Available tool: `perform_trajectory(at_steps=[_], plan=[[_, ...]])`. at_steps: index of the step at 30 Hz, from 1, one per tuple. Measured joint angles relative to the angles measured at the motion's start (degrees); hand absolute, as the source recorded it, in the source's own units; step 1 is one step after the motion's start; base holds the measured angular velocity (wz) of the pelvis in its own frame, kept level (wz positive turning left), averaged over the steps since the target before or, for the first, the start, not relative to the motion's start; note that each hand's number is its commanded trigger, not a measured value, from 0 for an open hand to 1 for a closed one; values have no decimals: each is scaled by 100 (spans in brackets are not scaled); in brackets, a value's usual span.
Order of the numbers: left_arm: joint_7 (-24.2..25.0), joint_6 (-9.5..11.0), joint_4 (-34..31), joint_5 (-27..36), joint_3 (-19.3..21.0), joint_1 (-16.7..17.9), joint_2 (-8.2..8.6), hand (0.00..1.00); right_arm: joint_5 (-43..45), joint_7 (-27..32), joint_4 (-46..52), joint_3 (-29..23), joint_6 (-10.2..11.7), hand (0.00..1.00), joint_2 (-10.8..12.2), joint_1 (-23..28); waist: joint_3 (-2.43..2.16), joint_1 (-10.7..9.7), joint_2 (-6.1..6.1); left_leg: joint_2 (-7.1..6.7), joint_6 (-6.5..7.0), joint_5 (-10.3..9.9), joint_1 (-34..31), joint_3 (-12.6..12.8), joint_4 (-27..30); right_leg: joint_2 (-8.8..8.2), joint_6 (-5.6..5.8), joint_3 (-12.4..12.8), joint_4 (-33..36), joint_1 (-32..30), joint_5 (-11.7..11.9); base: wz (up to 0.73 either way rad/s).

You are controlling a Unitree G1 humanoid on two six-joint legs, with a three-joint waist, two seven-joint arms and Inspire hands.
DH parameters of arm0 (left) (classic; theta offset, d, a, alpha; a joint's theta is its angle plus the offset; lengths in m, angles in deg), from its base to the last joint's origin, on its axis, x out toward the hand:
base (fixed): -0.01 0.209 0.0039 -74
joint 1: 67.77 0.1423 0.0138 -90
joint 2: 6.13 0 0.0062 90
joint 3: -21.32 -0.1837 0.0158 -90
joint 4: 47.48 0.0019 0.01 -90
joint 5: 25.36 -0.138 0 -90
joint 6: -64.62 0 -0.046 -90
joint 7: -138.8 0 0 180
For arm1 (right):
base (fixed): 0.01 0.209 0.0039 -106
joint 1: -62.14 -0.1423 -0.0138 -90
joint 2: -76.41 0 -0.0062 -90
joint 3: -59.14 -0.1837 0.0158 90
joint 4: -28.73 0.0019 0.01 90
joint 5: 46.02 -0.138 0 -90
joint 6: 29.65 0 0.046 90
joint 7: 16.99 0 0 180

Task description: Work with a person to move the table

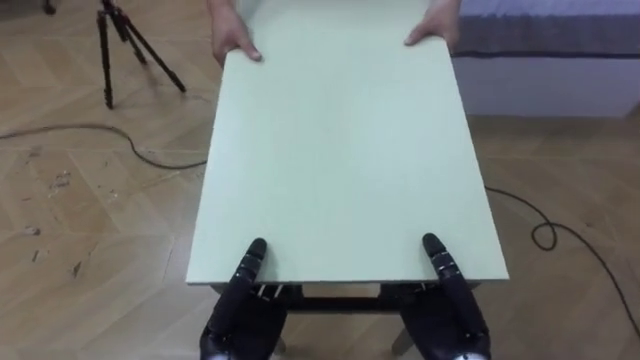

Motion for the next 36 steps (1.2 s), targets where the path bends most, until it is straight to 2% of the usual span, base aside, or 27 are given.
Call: perform_trajectory(at_steps=[1,2,3,4,5,6,7,8,9,10,12,13,15,16,17,18,19,20,21,23,25,26,28,29,32,34,36], plan=[[0,-2,-12,0,-2,-39,6,100,-7,-3,30,-24,0,100,0,-21,-15,-67,6,-12,-12,-77,54,-16,-181,-9,-7,-19,-87,-71,93,16],[-1,3,-61,14,5,-145,25,100,-6,-11,81,-67,-1,100,-10,-143,18,-76,113,78,13,-294,54,26,-308,14,-24,-133,-118,-248,200,0],[-2,10,-61,33,9,-197,25,100,0,-11,77,-100,-21,100,-3,-206,25,-77,174,137,0,-402,80,29,-371,35,-39,-224,-76,-336,215,-7],[-19,10,-56,27,22,-310,23,100,23,-10,54,-195,-104,100,29,-313,29,-64,245,146,43,-651,169,26,-798,4,-58,-328,158,-601,230,0],[-36,21,-25,16,6,-455,19,100,27,-11,49,-298,-153,100,93,-361,27,-80,239,79,218,-773,197,102,-1167,-113,-56,-389,395,-866,232,10],[-49,35,10,0,-16,-538,17,100,33,-11,47,-375,-180,100,147,-364,25,-79,219,26,301,-810,189,164,-1280,-183,-45,-398,510,-990,240,5],[-61,101,141,1,-49,-663,21,100,43,-12,-25,-453,-227,100,205,-422,47,-32,166,-81,457,-758,123,218,-1243,-338,-4,-431,695,-1146,325,-14],[-70,132,207,7,-49,-687,23,100,77,-12,-113,-494,-312,100,213,-493,40,-71,149,-185,552,-704,42,242,-1211,-467,18,-497,713,-1224,423,-18],[-71,142,217,7,-40,-677,27,100,96,-16,-153,-522,-355,100,234,-515,29,-98,132,-245,612,-667,-8,257,-1197,-515,41,-486,684,-1237,459,-7],[-71,144,261,-8,-37,-684,35,100,144,-43,-195,-609,-450,100,272,-508,14,-82,103,-353,693,-584,-76,283,-1204,-585,61,-463,551,-1235,573,0],[-71,131,332,-30,-38,-674,48,100,174,-65,-241,-716,-593,100,306,-460,1,-112,95,-461,813,-457,-149,298,-1249,-645,141,-398,342,-1211,837,5],[-71,115,349,-32,-41,-636,49,100,172,-65,-241,-755,-683,100,305,-404,-9,-163,84,-522,886,-374,-154,314,-1299,-683,273,-287,264,-1196,984,10],[-74,90,364,-25,-43,-504,47,100,208,-65,-236,-776,-780,100,325,-269,-47,-250,92,-591,1019,-247,-187,332,-1348,-738,661,91,280,-1225,1229,21],[-75,83,365,-26,-48,-479,46,100,210,-65,-236,-777,-780,100,335,-230,-57,-269,73,-606,1052,-204,-193,377,-1384,-767,764,209,327,-1249,1250,38],[-88,56,368,-58,-68,-443,44,100,201,-73,-213,-787,-777,100,348,-125,-73,-344,39,-601,1101,-135,-207,562,-1425,-892,948,354,604,-1293,1147,42],[-100,28,368,-78,-90,-431,40,100,189,-75,-180,-803,-777,100,347,-51,-78,-382,30,-581,1122,-116,-207,702,-1438,-1005,984,362,889,-1315,1000,62],[-120,-16,365,-88,-176,-425,23,100,142,-101,-107,-844,-762,100,329,102,-84,-408,13,-581,1164,-80,-200,929,-1475,-1256,993,405,1643,-1329,641,49],[-120,-22,349,-89,-213,-388,5,100,117,-129,-62,-832,-743,100,305,192,-100,-391,-21,-613,1202,-27,-197,1118,-1548,-1433,1039,587,2261,-1278,366,31],[-120,-23,325,-88,-206,-354,-7,100,108,-129,-52,-793,-725,100,295,205,-109,-365,-62,-661,1220,18,-192,1188,-1609,-1519,1065,682,2492,-1226,258,-9],[-115,-25,183,-127,-117,-213,-22,100,87,-129,-22,-650,-668,100,276,207,-93,-248,-175,-724,1245,139,-242,1329,-1694,-1763,1109,768,2847,-724,-1,-29],[-115,-28,90,-150,-94,-140,-16,100,73,-123,7,-612,-665,100,258,205,-90,-199,-267,-744,1245,220,-354,1372,-1693,-1835,1107,788,2924,-367,2,-13],[-116,-28,79,-147,-96,-169,-14,100,23,-114,14,-564,-622,100,219,162,-71,-162,-317,-759,1236,260,-456,1371,-1672,-1821,1138,779,2875,-264,-20,-4],[-125,-31,78,-137,-99,-225,-21,100,-100,-87,16,-471,-531,100,148,117,-49,-174,-340,-756,1189,330,-594,1268,-1667,-1733,1167,774,2752,-326,-36,11],[-125,-28,63,-148,-100,-238,-22,100,-118,-87,31,-468,-525,100,150,114,-56,-179,-366,-746,1190,367,-672,1246,-1688,-1715,1179,766,2709,-370,-43,13],[-124,-27,-9,-148,-89,-234,-70,100,-114,-89,72,-421,-461,100,183,122,-43,-175,-430,-755,1254,407,-823,1257,-1700,-1764,1199,760,2845,-523,-55,3],[-124,-21,-54,-150,-90,-208,-134,100,-141,-89,71,-387,-462,100,209,152,-42,-175,-492,-763,1225,442,-815,1263,-1691,-1792,1199,746,2867,-526,-55,3],[-124,1,-83,-160,-94,-206,-165,100,-198,-90,73,-297,-397,100,202,155,-32,-120,-524,-762,1259,493,-853,1271,-1689,-1823,1233,691,2768,-533,-77,-4]])
